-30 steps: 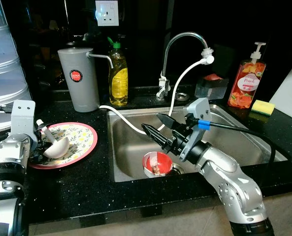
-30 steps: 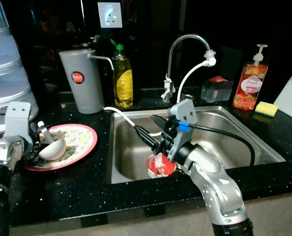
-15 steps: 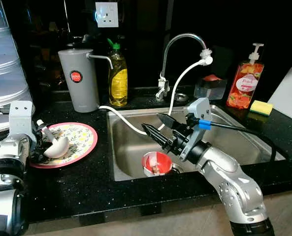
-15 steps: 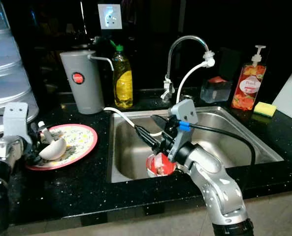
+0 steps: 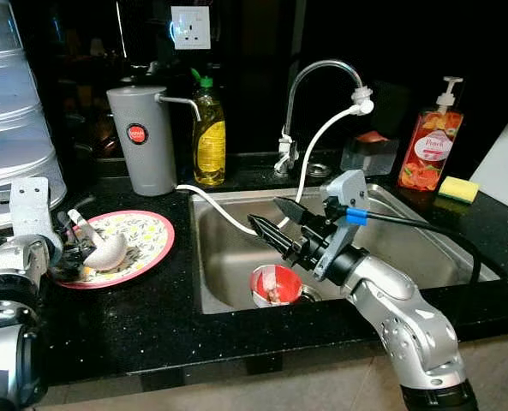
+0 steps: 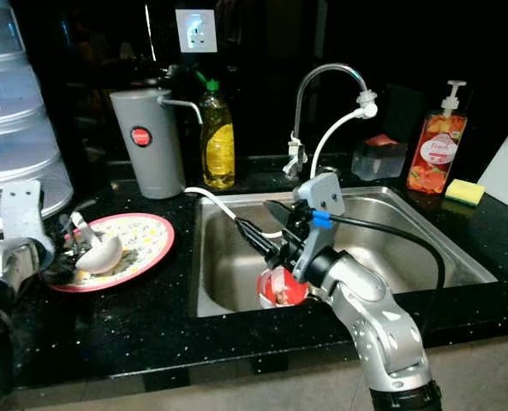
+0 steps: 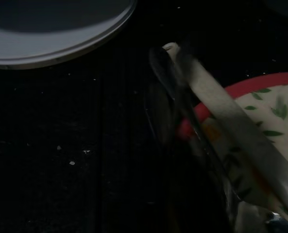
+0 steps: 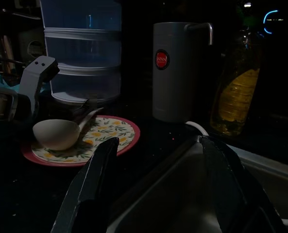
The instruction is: Kitchen organization
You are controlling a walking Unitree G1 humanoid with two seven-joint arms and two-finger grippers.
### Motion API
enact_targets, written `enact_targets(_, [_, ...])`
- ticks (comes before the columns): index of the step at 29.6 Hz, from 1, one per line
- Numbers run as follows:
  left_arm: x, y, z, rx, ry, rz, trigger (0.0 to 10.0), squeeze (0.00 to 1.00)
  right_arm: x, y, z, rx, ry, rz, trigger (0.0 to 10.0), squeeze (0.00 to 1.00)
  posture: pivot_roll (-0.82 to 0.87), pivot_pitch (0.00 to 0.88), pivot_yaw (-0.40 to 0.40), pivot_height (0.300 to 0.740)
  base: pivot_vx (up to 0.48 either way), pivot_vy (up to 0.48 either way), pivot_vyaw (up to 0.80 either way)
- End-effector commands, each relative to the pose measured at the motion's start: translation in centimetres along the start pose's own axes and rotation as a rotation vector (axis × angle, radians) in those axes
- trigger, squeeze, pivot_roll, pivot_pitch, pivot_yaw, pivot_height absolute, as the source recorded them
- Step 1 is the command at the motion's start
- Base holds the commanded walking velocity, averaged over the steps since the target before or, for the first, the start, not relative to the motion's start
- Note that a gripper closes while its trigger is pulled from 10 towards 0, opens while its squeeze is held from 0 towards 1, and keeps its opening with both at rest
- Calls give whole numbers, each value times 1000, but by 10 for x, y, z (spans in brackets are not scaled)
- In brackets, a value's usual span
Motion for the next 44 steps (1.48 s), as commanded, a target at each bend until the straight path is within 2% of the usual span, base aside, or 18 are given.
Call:
enact_targets(1, [-10,0,3,-8,-8,44,0,0,3,0,0,0,-4,-6,10000,0,-31,31,-16,740,0,0,0])
enact_targets(7, [5,-1,4,6,-36,-24,78,0,3,0,-1,-5,-2,-7,10000,0,-31,31,-16,740,0,0,0])
enact_targets(8, [9,-1,4,5,-45,-37,980,0,3,0,-1,-5,-1,-7,10000,0,-31,31,-16,740,0,0,0])
enact_targets(9, [14,-2,5,12,-48,-62,6980,0,3,0,-1,-6,-1,-7,10000,0,-31,31,-16,740,0,0,0])
enact_targets(10, [19,-3,5,14,-54,-80,10000,0,3,0,-1,-6,-1,-7,10000,0,-31,31,-16,740,0,0,0])
enact_targets(14, [30,-5,7,42,-38,-128,10000,0,3,0,-1,-6,0,-7,10000,0,-34,30,-16,740,0,0,0])
enact_targets(15, [40,-7,11,85,3,-165,10000,0,3,0,-2,-6,0,-9,10000,0,-35,30,-17,740,0,0,0])
enact_targets(18, [54,-12,14,118,26,-220,10000,0,3,0,-2,-6,0,-10,10000,0,-33,29,-17,740,0,0,0])
enact_targets(24, [76,-16,0,43,26,-281,10000,0,3,0,-2,-8,1,-10,10000,0,-32,30,-16,740,0,0,0])
enact_targets(27, [82,-19,-27,-126,42,-300,10000,0,4,0,-4,-24,-3,-12,10000,0,-34,30,-13,740,0,0,0])
enact_targets(31, [75,-25,-60,-320,114,-302,10000,0,4,0,-13,-82,-11,-12,10000,0,-34,30,-11,740,0,0,0])
enact_targets(32, [75,-25,-60,-320,114,-302,10000,0,4,0,-13,-82,-11,-12,10000,0,-34,30,-11,740,0,0,0])
enact_targets(35, [69,-32,-82,-428,156,-320,10000,0,3,-1,-24,-152,-20,-4,10000,0,-35,31,-9,740,0,0,0])
enact_targets(36, [69,-32,-82,-428,156,-320,10000,0,3,-1,-24,-152,-20,-4,10000,0,-35,31,-9,740,0,0,0])
enact_targets(40, [70,-48,-123,-580,160,-368,10000,0,5,-3,-42,-256,-18,-13,10000,0,-35,30,-12,740,0,0,0])
enact_targets(42, [70,-52,-138,-629,160,-380,10000,0,5,-3,-49,-295,-18,-16,10000,0,-36,29,-13,740,0,0,0])
enact_targets(43, [70,-52,-138,-629,160,-380,10000,0,5,-3,-49,-295,-18,-16,10000,0,-36,29,-13,740,0,0,0])
enact_targets(44, [69,-58,-163,-695,160,-381,10000,0,5,-5,-60,-367,-28,-8,10000,0,-37,27,-12,740,0,0,0])
Point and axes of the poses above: a point about 5 cm out from each wrist's last joint towards the gripper, its own y axis pointing out of the wrist towards the gripper, its own x axis along the axis of the wrist's last joint, z = x × y, the point moved 3 cm from there along y, pointing out of the wrist towards the gripper, and after that the axes turned 8 degrees about y, right-handed, at the moved point
